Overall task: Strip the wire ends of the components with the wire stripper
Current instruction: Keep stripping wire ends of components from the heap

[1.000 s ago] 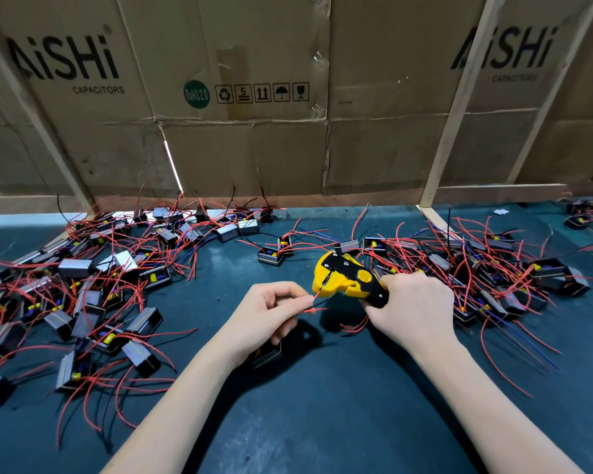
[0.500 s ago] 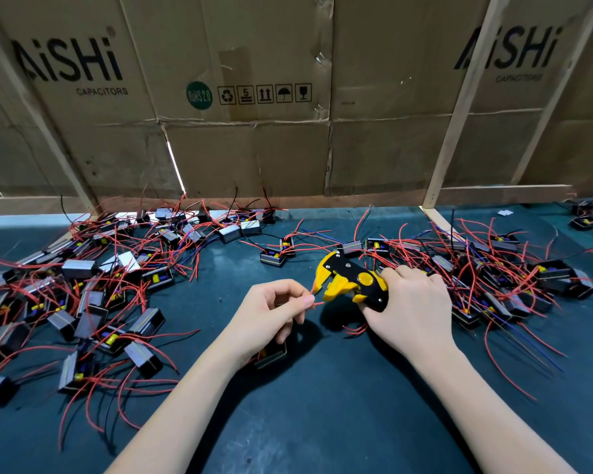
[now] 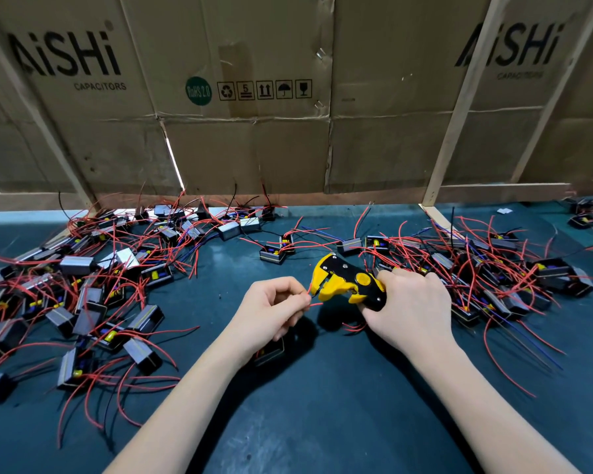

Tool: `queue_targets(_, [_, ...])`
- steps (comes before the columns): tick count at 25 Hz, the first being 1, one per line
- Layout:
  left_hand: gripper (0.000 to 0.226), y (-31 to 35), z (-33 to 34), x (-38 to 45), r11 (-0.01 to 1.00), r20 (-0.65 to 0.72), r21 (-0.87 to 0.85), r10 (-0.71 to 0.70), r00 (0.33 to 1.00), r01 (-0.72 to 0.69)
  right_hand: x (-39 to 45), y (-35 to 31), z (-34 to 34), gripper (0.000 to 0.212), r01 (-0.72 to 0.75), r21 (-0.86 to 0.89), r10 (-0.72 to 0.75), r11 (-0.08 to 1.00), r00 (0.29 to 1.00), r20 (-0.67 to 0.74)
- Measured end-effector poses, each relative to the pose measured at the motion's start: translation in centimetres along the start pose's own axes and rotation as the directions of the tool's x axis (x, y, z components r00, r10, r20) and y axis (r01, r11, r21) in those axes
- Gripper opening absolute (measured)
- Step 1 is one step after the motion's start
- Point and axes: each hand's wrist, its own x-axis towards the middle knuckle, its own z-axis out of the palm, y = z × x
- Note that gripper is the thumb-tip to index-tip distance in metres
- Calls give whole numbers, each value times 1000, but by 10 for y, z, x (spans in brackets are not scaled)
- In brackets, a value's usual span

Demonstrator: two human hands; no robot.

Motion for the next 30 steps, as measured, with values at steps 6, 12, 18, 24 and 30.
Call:
queue_targets(6, [25, -1, -1, 0, 1000, 33, 4, 6, 999, -7, -1, -1, -5, 35, -29, -33, 30, 999, 999, 33])
queue_targets(12, [15, -7, -7, 2, 976, -98, 213, 73, 992, -51, 2, 10, -3, 41, -58, 14, 59, 998, 994, -88])
queue_targets(18, [45, -5, -17, 5, 987, 155, -22, 162, 975, -160, 5, 24, -2, 37, -195, 148, 218, 970, 963, -156])
queue_targets(24, [41, -26, -89, 11, 564, -638, 734, 382, 668, 379, 6, 16, -15, 33, -117, 567, 239, 816, 960, -146])
queue_targets(30, [31, -37, -109, 7, 205, -650, 760, 277, 708, 617, 7, 0, -35, 47, -581, 682, -462, -444, 801, 381])
